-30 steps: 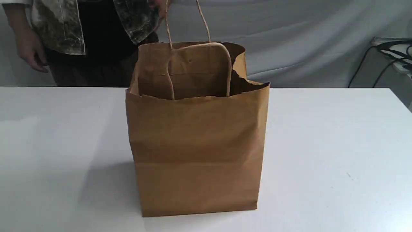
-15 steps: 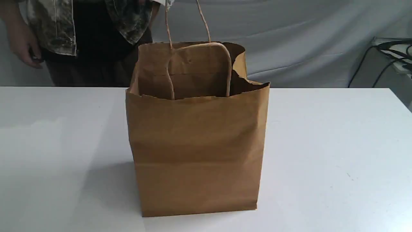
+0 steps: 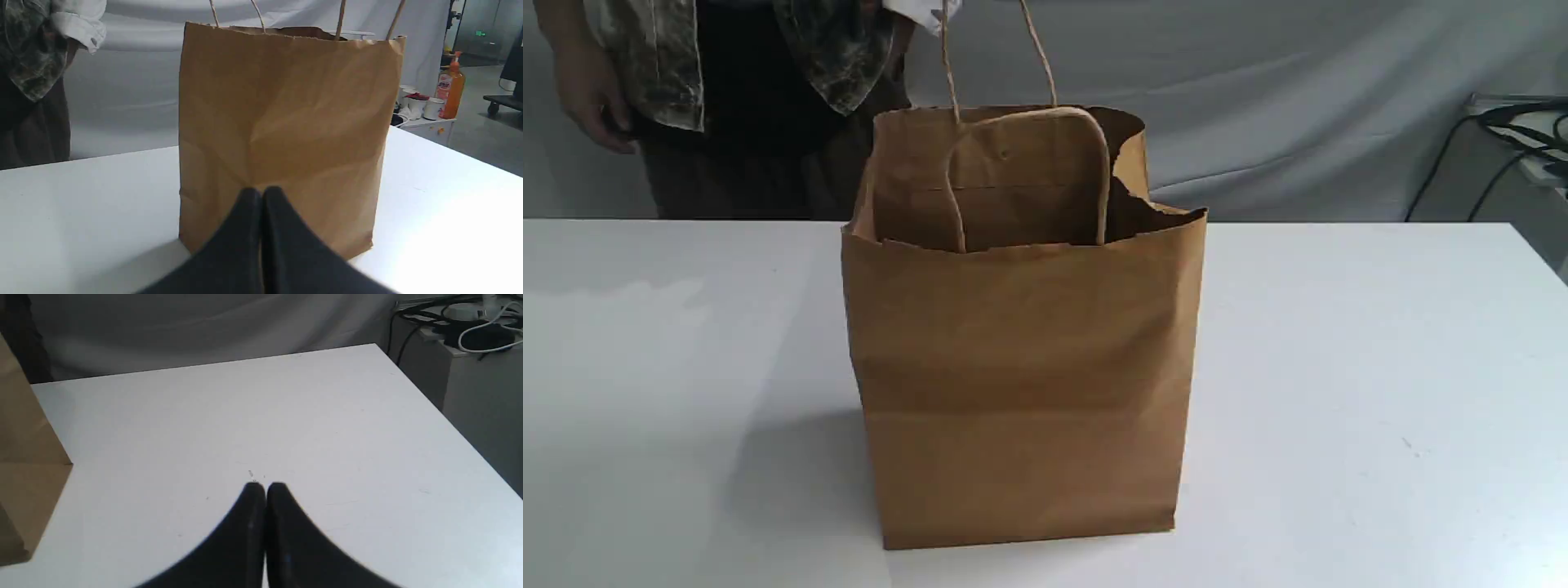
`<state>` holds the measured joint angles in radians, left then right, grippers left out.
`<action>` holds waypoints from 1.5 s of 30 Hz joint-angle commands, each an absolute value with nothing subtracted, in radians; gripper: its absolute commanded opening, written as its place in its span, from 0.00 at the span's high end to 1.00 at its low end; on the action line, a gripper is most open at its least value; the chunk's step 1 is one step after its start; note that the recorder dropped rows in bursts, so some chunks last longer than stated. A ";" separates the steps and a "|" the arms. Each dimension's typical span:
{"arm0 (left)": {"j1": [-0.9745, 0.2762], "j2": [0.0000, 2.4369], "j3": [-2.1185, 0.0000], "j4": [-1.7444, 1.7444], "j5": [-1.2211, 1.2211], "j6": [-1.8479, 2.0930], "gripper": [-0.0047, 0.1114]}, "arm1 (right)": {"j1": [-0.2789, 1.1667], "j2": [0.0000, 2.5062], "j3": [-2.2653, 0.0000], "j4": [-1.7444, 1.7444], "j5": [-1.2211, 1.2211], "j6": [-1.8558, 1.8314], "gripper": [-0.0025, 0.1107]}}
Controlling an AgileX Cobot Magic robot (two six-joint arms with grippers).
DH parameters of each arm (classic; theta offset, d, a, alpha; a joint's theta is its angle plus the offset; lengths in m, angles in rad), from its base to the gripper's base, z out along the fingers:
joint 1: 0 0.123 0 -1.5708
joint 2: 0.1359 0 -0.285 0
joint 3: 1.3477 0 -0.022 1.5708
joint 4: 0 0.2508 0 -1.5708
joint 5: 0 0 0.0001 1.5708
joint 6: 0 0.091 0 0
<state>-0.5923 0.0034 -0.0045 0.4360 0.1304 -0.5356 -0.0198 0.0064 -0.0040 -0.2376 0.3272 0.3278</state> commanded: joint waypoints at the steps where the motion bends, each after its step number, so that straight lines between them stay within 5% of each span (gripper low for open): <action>1: -0.597 0.000 0.000 0.428 0.132 -0.543 0.96 | -0.019 0.000 0.000 -0.233 0.330 0.328 0.98; 10: -0.574 0.000 0.000 0.510 0.044 -0.504 0.96 | -0.019 0.000 0.000 -0.233 0.330 0.328 0.98; 14: -0.445 0.000 0.000 0.405 -0.119 -0.625 0.96 | -0.019 0.000 0.000 -0.233 0.330 0.328 0.98; 23: -0.121 0.000 0.000 -0.326 -0.077 -0.532 0.96 | -0.019 0.000 0.000 -0.233 0.330 0.330 0.98; 32: 0.112 0.000 0.000 -0.275 0.126 -0.191 0.96 | -0.019 0.000 0.000 -0.229 0.330 0.330 0.98; 45: 0.141 0.000 0.000 -0.012 0.254 -0.153 0.96 | -0.019 0.000 0.000 -0.229 0.330 0.330 0.98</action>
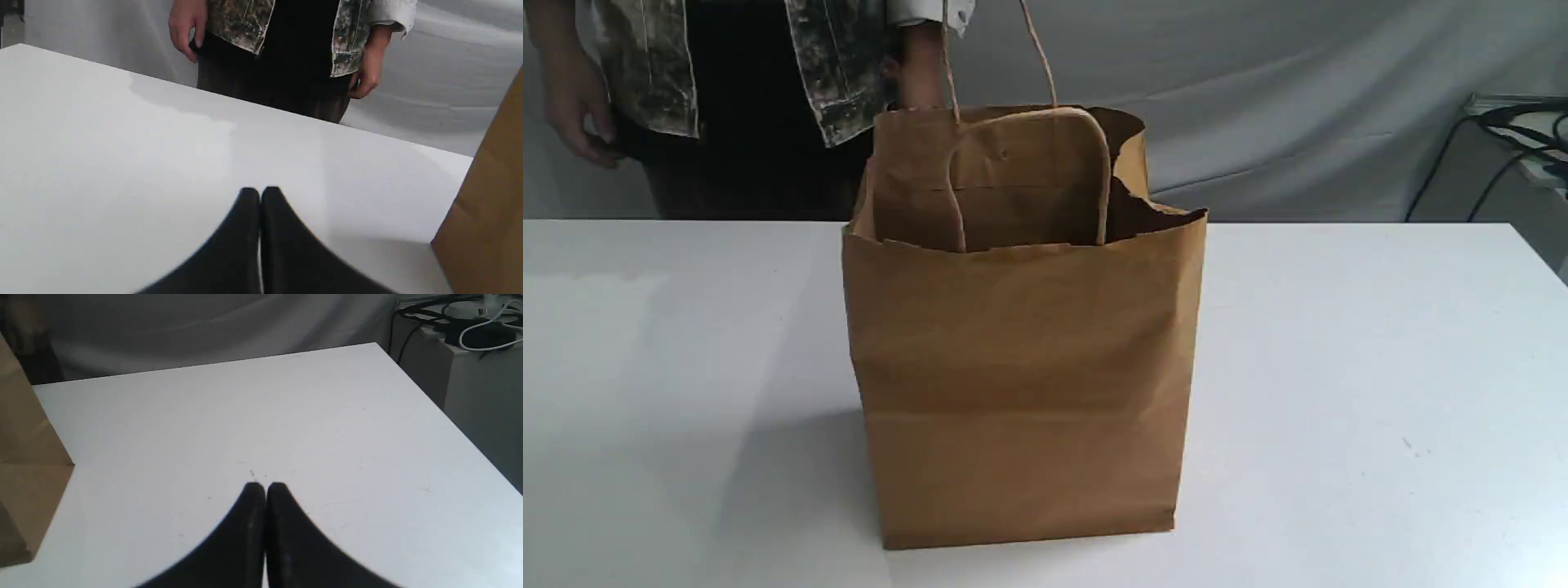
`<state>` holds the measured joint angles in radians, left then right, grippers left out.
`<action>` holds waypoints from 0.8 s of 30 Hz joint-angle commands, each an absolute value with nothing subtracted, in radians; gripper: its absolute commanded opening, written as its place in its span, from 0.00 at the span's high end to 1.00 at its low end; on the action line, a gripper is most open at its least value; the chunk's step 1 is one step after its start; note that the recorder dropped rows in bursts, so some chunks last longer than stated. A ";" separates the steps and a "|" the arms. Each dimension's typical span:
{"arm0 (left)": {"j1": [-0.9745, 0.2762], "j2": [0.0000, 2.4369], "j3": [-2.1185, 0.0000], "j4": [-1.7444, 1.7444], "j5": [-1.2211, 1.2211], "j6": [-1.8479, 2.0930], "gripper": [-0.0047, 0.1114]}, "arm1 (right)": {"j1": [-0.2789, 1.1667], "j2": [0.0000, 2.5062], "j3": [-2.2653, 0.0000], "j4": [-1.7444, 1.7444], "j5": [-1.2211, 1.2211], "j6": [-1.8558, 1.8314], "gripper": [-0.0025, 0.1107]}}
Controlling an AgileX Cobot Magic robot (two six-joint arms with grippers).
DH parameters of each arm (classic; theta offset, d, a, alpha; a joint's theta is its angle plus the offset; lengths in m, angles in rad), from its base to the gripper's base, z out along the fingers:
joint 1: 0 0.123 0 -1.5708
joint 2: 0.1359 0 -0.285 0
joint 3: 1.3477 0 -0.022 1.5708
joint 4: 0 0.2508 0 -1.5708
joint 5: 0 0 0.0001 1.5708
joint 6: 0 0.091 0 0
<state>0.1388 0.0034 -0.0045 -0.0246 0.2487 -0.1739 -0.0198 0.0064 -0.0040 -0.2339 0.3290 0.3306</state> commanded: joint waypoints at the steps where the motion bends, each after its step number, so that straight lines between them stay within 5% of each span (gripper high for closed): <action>1: 0.141 0.000 0.000 -0.012 0.259 -0.141 0.96 | -0.019 0.000 0.000 -0.229 0.330 0.330 0.98; 24: 0.141 0.000 0.000 -0.019 0.261 -0.125 0.96 | -0.019 0.000 0.000 -0.229 0.330 0.330 0.98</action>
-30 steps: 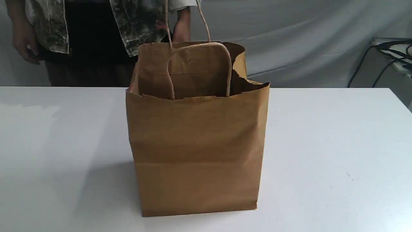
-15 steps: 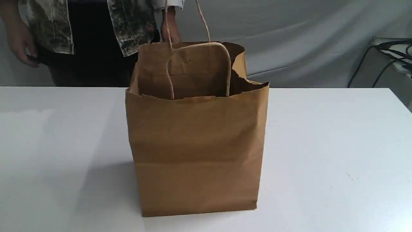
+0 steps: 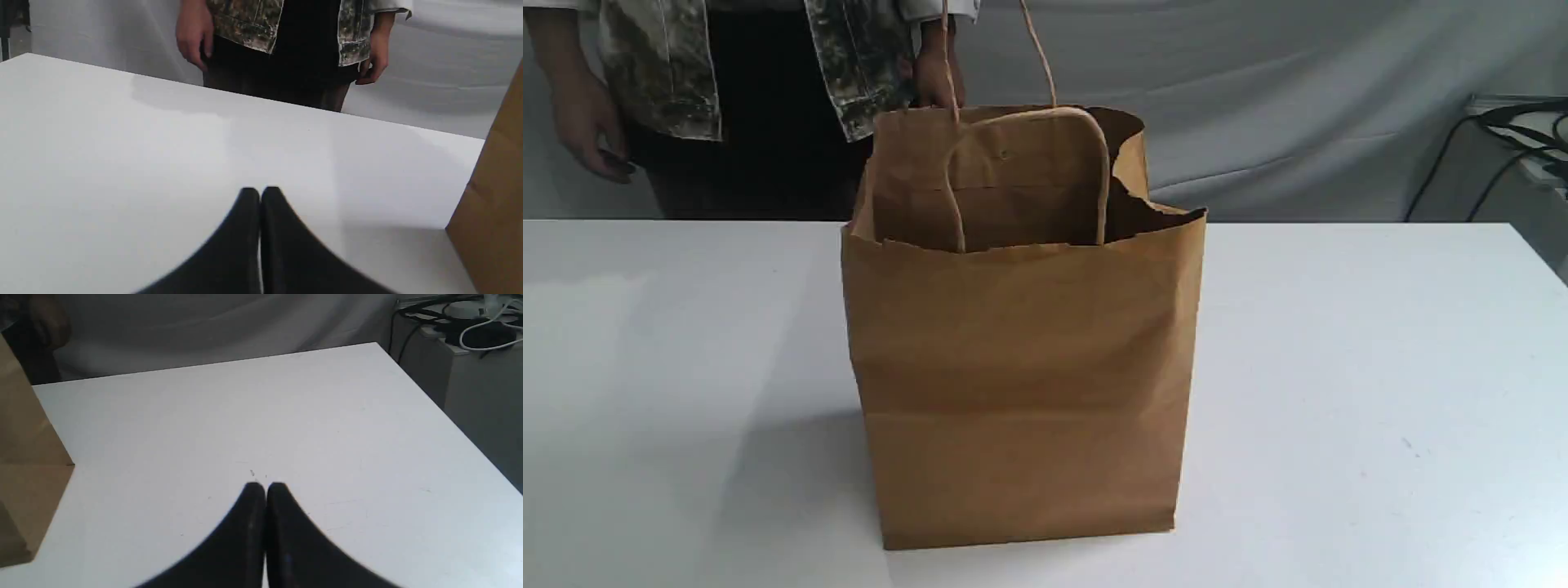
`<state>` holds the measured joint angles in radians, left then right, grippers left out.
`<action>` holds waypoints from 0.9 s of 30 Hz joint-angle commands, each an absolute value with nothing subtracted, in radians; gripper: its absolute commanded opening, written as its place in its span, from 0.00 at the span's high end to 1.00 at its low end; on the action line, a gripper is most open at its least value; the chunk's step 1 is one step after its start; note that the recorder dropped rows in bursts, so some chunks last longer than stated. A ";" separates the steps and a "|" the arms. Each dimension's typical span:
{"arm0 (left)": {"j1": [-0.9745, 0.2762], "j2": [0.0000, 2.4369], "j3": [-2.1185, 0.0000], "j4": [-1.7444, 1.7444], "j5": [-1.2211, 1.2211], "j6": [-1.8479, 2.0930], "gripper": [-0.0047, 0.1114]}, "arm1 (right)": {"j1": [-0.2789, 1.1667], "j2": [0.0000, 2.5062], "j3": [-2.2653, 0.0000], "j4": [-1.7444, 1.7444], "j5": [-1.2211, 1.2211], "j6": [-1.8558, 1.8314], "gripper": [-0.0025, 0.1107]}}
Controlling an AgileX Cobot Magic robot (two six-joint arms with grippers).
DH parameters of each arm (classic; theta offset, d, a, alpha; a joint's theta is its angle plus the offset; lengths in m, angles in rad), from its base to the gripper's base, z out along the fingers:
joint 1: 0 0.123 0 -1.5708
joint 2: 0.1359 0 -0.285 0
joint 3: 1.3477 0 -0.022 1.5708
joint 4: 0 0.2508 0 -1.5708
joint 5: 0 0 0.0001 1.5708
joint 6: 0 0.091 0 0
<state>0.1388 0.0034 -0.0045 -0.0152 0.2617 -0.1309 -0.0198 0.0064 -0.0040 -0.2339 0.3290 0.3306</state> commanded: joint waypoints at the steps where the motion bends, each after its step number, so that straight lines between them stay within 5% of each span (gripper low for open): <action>1: 0.141 0.000 0.000 -0.019 0.261 -0.125 0.96 | -0.019 0.000 0.000 -0.229 0.330 0.330 0.98; 27: 0.020 0.000 0.000 -0.015 0.261 -0.123 0.96 | -0.019 0.000 0.000 -0.230 0.330 0.331 0.98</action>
